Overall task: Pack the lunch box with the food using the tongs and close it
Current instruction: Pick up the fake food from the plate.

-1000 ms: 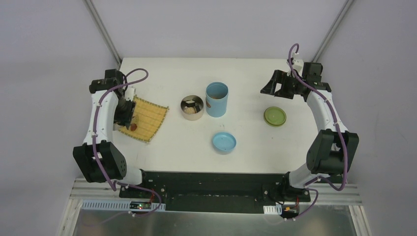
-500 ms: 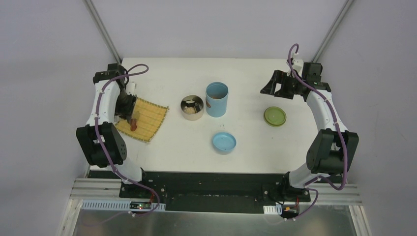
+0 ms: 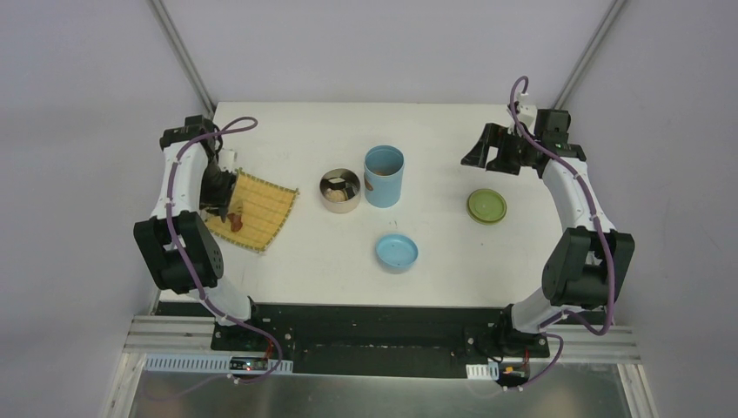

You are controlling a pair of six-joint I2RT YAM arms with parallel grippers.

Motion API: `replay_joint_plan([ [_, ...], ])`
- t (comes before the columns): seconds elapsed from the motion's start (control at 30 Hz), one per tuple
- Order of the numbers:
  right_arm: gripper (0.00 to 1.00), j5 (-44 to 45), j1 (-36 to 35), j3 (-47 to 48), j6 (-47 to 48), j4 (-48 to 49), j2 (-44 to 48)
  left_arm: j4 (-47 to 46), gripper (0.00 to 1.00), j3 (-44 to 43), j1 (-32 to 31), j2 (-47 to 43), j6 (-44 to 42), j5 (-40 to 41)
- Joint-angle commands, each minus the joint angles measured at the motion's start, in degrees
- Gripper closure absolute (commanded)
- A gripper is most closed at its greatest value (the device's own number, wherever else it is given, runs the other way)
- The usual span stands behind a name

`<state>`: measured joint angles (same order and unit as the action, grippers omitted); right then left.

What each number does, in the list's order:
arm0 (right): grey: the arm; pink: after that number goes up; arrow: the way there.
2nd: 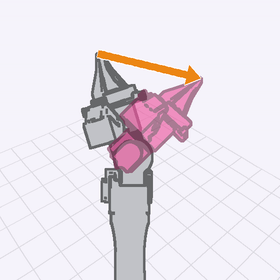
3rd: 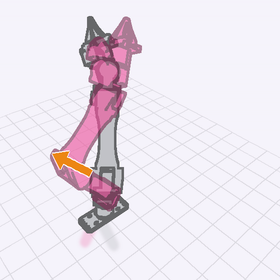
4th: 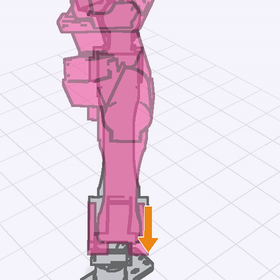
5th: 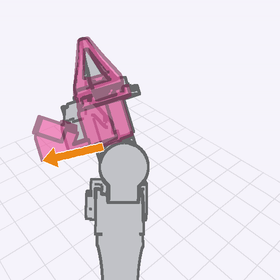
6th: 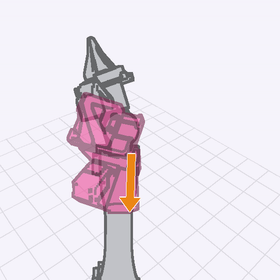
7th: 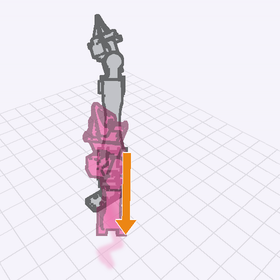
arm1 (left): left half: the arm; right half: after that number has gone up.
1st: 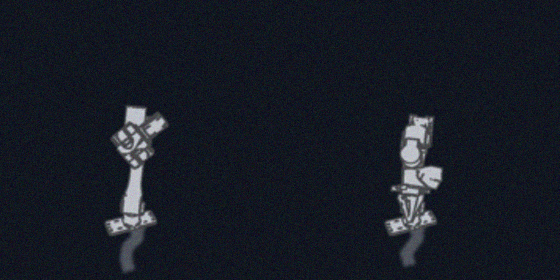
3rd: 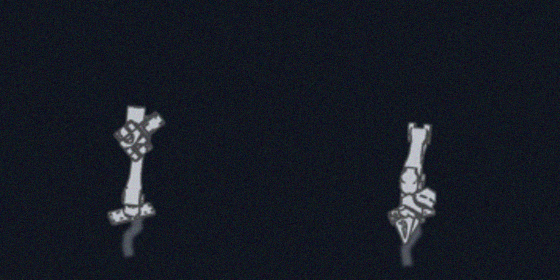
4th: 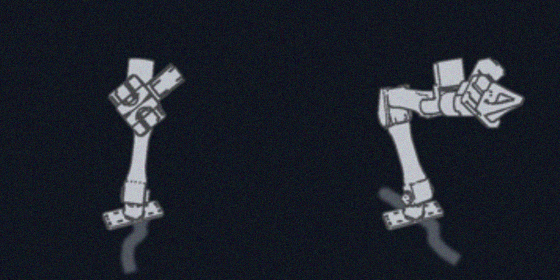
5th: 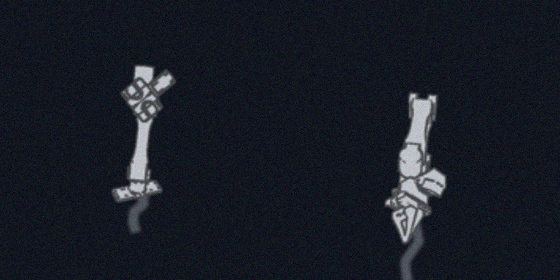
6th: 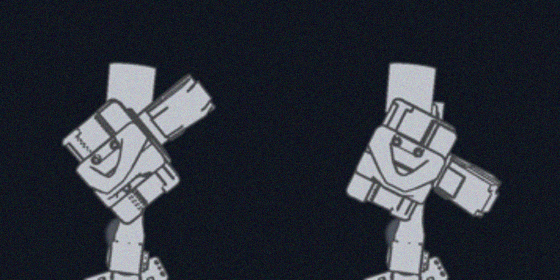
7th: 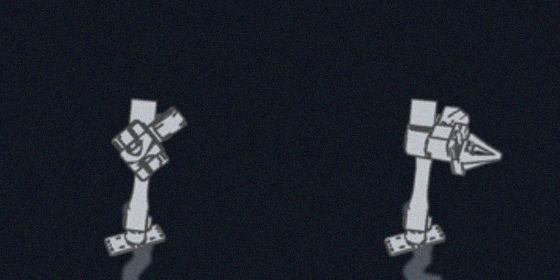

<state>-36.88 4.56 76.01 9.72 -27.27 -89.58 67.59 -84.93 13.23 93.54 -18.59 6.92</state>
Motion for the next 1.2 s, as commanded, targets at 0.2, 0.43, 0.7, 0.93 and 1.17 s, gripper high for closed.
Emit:
replay_joint_plan([
  [0.2,0.02,0.0,-0.3,3.3,0.8,0.0,-0.4,3.3,0.56,1.2,0.4,0.2,-0.2,-3.6],
  [0.43,0.02,-0.3,-0.3,3.1,0.6,0.0,-0.6,3.1,0.55,3.1,0.4,-0.4,0.0,-3.8],
  [0.7,0.02,-0.4,-0.3,3.5,0.5,-0.1,-0.9,2.8,0.54,3.1,0.3,0.4,0.5,-2.6],
  [0.93,0.02,-0.8,-0.3,4.3,0.1,0.2,-1.7,3.9,0.62,2.9,0.3,-1.5,0.6,-1.9],
  [1.17,0.02,-1.0,-0.3,4.8,0.0,0.3,-2.1,5.5,0.66,-2.0,0.3,-2.4,2.6,-3.1],
])
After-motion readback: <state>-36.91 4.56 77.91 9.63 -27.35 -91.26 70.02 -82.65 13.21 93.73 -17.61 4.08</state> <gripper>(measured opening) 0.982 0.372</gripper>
